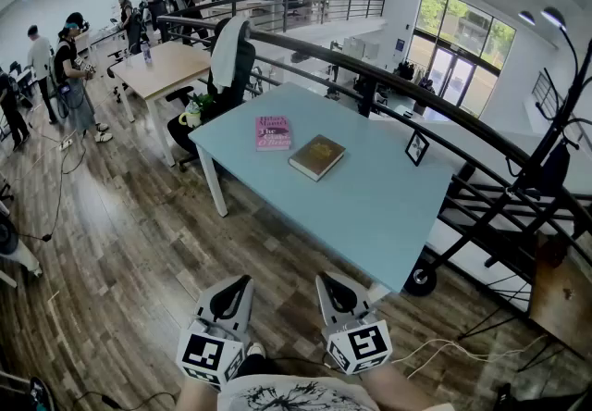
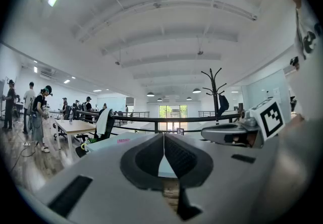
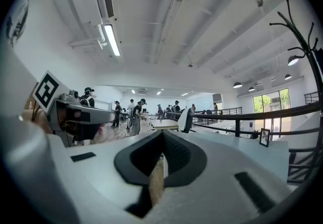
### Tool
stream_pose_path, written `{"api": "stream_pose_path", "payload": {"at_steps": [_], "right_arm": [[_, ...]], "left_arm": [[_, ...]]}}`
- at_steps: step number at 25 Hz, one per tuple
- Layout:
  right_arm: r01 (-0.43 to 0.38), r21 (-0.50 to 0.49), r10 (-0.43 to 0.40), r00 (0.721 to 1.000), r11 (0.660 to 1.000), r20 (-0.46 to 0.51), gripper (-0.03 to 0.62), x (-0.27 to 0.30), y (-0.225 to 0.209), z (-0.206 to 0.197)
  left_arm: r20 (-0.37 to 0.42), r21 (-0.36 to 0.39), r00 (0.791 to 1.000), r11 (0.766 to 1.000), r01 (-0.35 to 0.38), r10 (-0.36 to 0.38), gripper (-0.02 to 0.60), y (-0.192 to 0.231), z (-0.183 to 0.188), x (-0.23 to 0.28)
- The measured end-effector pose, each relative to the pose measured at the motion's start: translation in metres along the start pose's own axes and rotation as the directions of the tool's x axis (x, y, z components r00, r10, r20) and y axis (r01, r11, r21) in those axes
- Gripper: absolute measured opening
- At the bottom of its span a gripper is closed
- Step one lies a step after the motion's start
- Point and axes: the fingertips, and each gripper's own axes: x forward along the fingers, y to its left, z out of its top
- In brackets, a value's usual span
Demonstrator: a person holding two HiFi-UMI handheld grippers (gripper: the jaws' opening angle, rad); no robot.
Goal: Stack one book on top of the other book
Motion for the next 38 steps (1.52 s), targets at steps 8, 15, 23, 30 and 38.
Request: {"api": "stream_pose_path", "payload": {"at_steps": [8, 15, 23, 30, 38], "right_arm": [[-0.028, 0.018, 0.028, 1.0, 0.999, -0.012, -0.009, 0.018, 0.011, -0.006], [0.003, 0.083, 0.0, 0.999, 0.997, -0.043, -0.008, 0.061, 0.018, -0.024], [0.073, 0.084, -0.064, 0.993, 0.994, -0.095, -0.008, 0.143, 0.027, -0.036], [0.093, 0.091, -0.08, 0.988, 0.992, -0.131, -0.008, 0.206, 0.033, -0.046], [0.081, 0.108, -0.066, 0.989, 0.991, -0.135, -0.006, 0.291, 0.011, -0.063]], "left_arm": [[-0.001, -0.013, 1.0, 1.0, 0.008, -0.008, 0.009, 0.02, -0.014, 0.004], [-0.026, -0.047, 1.0, 0.999, 0.001, -0.002, 0.011, 0.062, -0.027, 0.013], [-0.027, -0.069, 1.0, 0.998, 0.003, -0.005, 0.011, 0.159, -0.026, 0.032], [-0.043, -0.099, 0.999, 0.995, -0.009, 0.004, 0.011, 0.225, -0.028, 0.053], [-0.079, -0.105, 0.997, 0.994, -0.018, 0.01, 0.011, 0.282, -0.053, 0.105]]}}
